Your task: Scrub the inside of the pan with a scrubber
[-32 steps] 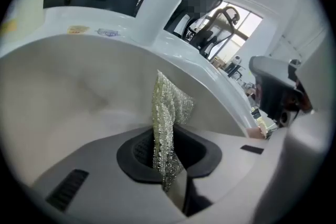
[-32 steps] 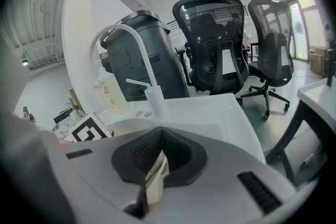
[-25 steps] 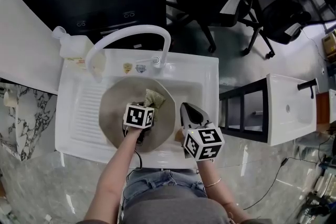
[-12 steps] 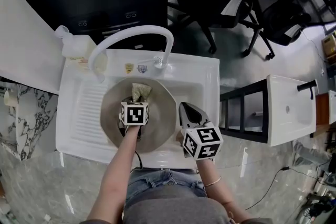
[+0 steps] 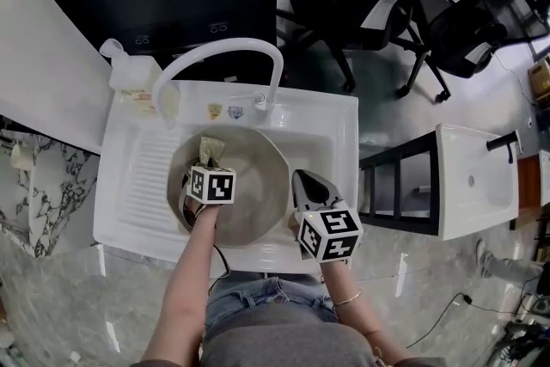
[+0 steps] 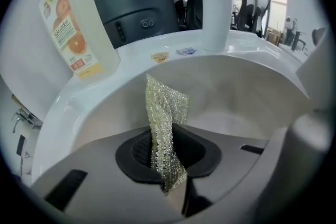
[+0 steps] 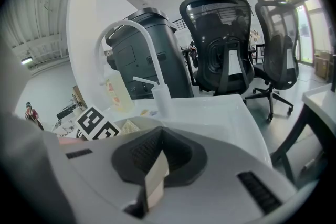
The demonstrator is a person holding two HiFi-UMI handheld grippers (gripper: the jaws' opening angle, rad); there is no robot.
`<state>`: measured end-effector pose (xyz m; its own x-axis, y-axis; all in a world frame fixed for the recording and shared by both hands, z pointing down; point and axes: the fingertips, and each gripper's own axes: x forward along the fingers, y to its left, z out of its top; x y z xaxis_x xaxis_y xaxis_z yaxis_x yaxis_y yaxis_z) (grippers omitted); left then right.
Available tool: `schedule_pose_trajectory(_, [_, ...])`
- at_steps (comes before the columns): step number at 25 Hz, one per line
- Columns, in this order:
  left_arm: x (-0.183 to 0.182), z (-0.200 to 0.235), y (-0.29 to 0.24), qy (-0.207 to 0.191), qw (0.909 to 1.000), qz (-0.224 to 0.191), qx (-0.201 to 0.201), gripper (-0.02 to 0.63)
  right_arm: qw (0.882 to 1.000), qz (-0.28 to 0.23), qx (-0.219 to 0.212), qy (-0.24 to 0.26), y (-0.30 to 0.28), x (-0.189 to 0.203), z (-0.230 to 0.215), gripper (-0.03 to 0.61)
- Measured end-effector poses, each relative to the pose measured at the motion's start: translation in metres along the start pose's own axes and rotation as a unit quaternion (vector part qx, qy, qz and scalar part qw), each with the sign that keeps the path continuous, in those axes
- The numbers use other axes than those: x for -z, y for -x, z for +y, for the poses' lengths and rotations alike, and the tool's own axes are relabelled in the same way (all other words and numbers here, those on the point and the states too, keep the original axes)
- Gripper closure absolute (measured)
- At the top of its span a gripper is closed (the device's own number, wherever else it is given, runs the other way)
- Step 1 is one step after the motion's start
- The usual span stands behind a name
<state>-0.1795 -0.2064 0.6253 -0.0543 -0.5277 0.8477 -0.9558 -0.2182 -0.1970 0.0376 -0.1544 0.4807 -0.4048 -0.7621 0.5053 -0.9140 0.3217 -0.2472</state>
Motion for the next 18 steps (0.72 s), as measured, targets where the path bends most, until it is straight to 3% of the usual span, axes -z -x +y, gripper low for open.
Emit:
schedule_pose_trajectory(10, [0.018,0.018,0.014,-0.082,0.9937,0.054,-0.055,0.549,1.0,-0.011,-0.009,0.004,0.017,0.002,0.005,0.568])
schedule_pose_trajectory(14, [0.021,0.022,0.028,-0.153,0.9815,0.063,-0.097,0.549,1.0,-0.014,-0.013,0.009,0.026,0.004,0.007,0.568])
schedule_pose_trajectory(17, [0.013,0.025,0.053,-0.206,0.9674,0.035,-0.144,0.549,1.0,-0.017,-0.015,0.012,0.032,0.005,0.007,0.568])
schedule_pose_trajectory(18, [0.011,0.023,0.062,-0.207,0.9674,0.021,-0.144,0.549,1.0,-0.018,-0.015,0.013,0.034,0.006,0.007,0.568])
